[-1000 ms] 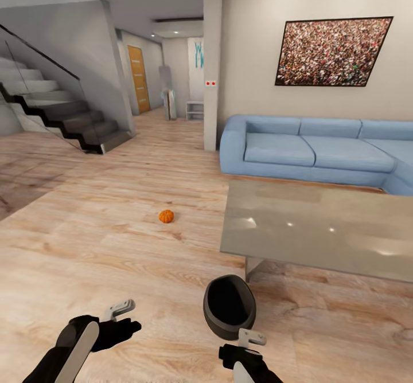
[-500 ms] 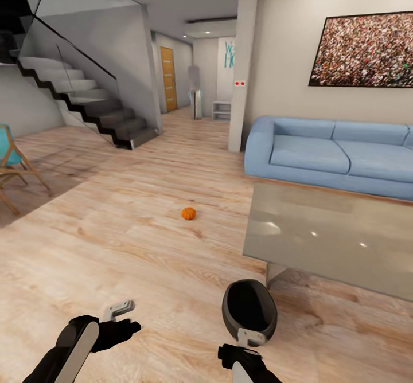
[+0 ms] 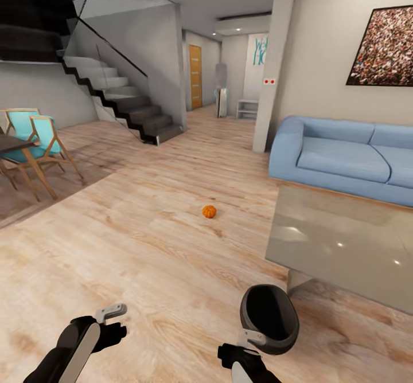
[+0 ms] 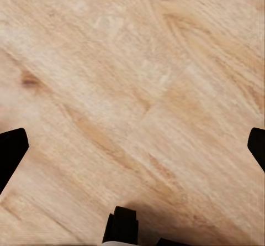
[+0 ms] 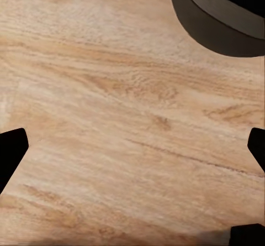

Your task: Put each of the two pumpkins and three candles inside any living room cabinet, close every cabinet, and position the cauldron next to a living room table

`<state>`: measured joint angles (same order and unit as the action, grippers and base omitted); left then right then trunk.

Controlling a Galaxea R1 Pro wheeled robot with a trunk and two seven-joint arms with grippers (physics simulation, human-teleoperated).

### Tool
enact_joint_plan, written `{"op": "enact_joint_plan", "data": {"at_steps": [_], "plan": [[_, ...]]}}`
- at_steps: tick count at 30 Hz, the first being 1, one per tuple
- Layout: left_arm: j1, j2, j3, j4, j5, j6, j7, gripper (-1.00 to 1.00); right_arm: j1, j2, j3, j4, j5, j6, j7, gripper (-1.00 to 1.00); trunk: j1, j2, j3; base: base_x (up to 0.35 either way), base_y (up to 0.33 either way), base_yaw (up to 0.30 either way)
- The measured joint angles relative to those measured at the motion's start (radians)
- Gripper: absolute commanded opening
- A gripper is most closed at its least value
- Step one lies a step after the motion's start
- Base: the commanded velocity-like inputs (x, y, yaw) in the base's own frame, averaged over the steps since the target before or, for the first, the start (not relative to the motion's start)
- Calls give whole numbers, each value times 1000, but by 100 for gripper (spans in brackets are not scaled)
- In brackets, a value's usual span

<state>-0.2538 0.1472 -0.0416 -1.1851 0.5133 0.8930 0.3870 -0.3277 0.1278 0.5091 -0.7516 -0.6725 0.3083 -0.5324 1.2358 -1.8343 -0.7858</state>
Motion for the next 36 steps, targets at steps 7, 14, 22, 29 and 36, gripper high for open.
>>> {"op": "enact_joint_plan", "data": {"at_steps": [7, 14, 22, 29, 36], "plan": [[0, -1, 0, 0, 2, -1, 0, 100, 0, 0, 3, 0, 2, -2, 1, 100, 0, 0, -6, 0, 0, 254], [0, 1, 0, 0, 4, -2, -3, 100, 0, 0, 3, -1, 2, -2, 3, 100, 0, 0, -13, 0, 0, 242], [0, 1, 0, 0, 8, -2, -6, 100, 0, 0, 5, 0, 2, -2, 3, 100, 0, 0, -22, 0, 0, 240], [0, 4, 2, 4, 10, -3, -19, 100, 0, 0, 50, 0, 2, -6, 2, 100, 0, 0, -29, 25, 0, 239], [0, 9, 63, 6, 3, -5, -138, 100, 0, 0, 63, 3, 2, -6, 2, 100, 0, 0, -37, 199, 0, 239]]}}
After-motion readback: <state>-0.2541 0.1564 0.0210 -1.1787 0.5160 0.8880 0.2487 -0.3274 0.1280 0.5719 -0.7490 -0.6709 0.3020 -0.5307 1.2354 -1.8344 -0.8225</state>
